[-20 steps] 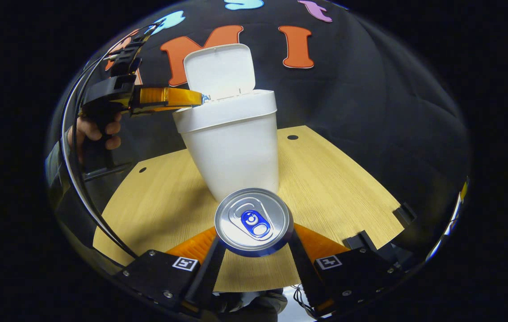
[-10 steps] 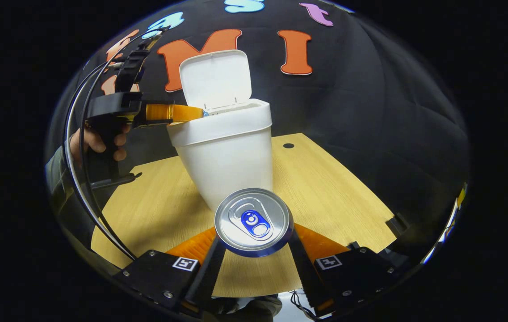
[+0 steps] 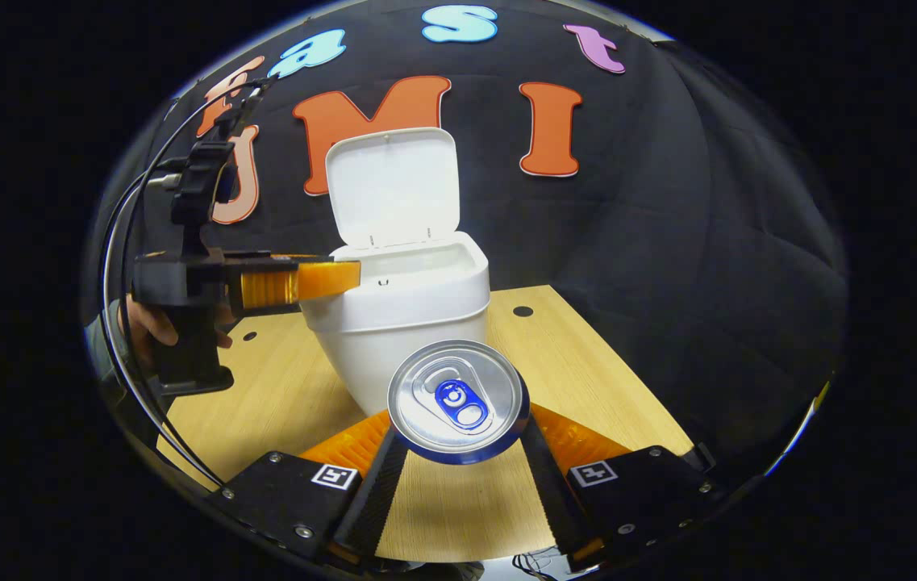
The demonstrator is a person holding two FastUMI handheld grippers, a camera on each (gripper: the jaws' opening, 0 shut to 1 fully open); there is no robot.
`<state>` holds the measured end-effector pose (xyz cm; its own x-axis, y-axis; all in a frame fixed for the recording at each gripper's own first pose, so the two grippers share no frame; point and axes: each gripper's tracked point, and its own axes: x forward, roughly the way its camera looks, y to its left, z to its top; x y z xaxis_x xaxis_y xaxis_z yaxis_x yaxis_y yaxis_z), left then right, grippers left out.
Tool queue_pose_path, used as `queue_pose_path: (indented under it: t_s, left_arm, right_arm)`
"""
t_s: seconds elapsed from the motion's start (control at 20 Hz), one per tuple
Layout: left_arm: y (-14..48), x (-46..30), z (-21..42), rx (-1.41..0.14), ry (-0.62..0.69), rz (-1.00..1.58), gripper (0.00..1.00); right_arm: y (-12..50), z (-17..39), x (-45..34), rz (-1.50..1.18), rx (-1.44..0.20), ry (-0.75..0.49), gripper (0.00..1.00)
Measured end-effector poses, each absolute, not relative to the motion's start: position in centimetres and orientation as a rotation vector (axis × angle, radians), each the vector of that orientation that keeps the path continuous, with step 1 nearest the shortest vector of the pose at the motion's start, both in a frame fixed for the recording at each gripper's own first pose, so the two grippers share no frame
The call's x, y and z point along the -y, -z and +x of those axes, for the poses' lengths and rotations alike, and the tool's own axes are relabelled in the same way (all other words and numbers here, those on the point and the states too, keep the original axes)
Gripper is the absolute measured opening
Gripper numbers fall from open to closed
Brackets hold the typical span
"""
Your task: Press the lid of the desktop garbage bin to open it, pick up the crumpled paper on the desktop and throw it into the bin, then pick up the pop can on the desktop and drop it into the bin, and finally close the garbage bin lid.
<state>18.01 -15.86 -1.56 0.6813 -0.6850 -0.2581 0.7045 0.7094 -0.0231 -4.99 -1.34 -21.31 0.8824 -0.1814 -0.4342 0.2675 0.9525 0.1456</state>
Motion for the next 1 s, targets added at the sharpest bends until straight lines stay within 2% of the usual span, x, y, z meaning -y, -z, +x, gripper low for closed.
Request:
queue_pose_path:
  t_s: [0.1, 0.2, 0.4, 0.8, 0.95, 1.0]
  left_arm:
    - [1.2, 15.5, 17.5, -0.243, 0.786, 0.080, 0.75]
    - [1.1, 14.9, 17.2, -0.232, 0.780, 0.088, 0.86]
    - [1.0, 13.7, 16.9, -0.205, 0.761, 0.094, 0.94]
    - [0.8, 12.2, 17.2, -0.197, 0.665, 0.038, 0.96]
    - [0.9, 11.2, 17.3, -0.195, 0.620, 0.032, 0.99]
    - [0.8, 10.6, 17.4, -0.195, 0.601, 0.030, 0.96]
  right_arm:
    - [20.1, -4.0, 1.8, 0.197, -0.405, 0.223, 0.81]
    - [18.9, -3.0, 2.1, 0.185, -0.380, 0.208, 0.81]
    - [15.9, -0.6, 2.8, 0.120, -0.329, 0.168, 0.81]
    - [9.7, 1.8, 3.8, 0.045, -0.243, 0.130, 0.81]
    - [9.7, 3.8, 3.9, 0.032, -0.242, 0.102, 0.81]
    - [10.2, 4.6, 3.8, 0.029, -0.257, 0.091, 0.81]
